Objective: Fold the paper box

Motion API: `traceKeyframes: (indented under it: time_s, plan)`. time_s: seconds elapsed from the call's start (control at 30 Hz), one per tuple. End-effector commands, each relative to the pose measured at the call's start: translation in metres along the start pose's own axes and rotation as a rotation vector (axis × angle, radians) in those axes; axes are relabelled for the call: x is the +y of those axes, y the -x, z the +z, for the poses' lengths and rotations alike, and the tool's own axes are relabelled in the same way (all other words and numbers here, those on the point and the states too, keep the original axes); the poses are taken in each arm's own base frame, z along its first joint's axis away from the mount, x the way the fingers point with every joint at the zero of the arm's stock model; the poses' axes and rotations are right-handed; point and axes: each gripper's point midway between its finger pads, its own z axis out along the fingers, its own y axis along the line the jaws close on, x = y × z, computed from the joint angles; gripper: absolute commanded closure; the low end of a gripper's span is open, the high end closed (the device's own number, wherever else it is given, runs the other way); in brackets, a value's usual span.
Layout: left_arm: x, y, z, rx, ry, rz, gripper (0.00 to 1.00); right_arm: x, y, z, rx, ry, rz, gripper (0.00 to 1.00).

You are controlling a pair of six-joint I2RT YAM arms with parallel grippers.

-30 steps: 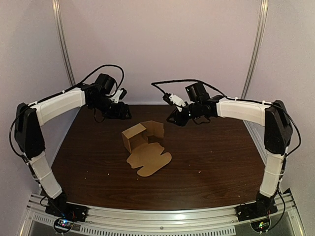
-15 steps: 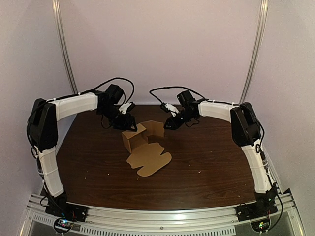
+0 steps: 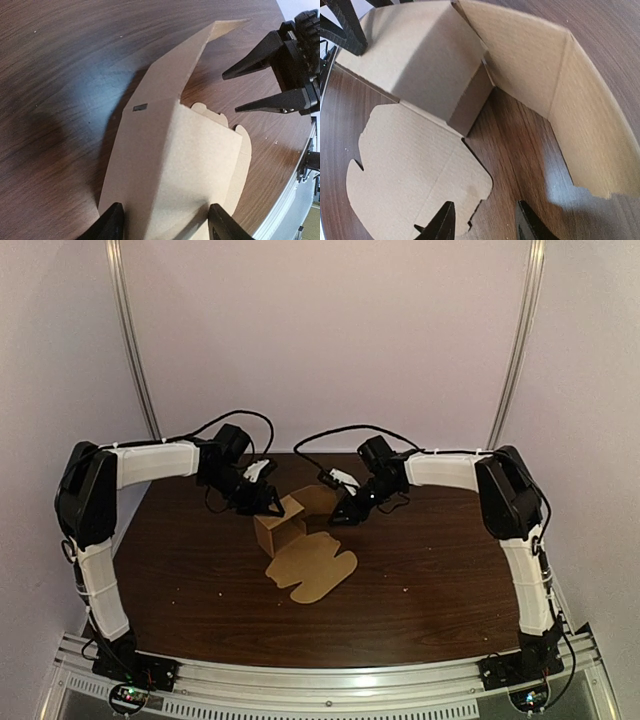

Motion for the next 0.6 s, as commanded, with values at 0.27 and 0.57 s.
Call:
traceKeyframes:
  time_s: [0.27,0.57]
  plan:
    - [-0.009,-0.003,0.007,0.003,-0.088,0.006,0.41,0.034,0.006,-0.073,0.060,0.054,-0.136,0.64]
    - [-0.034,-0.006,0.013,0.008,-0.169,0.057,0.44,-0.056,0.034,-0.136,-0.062,-0.286,-0.044,0.62]
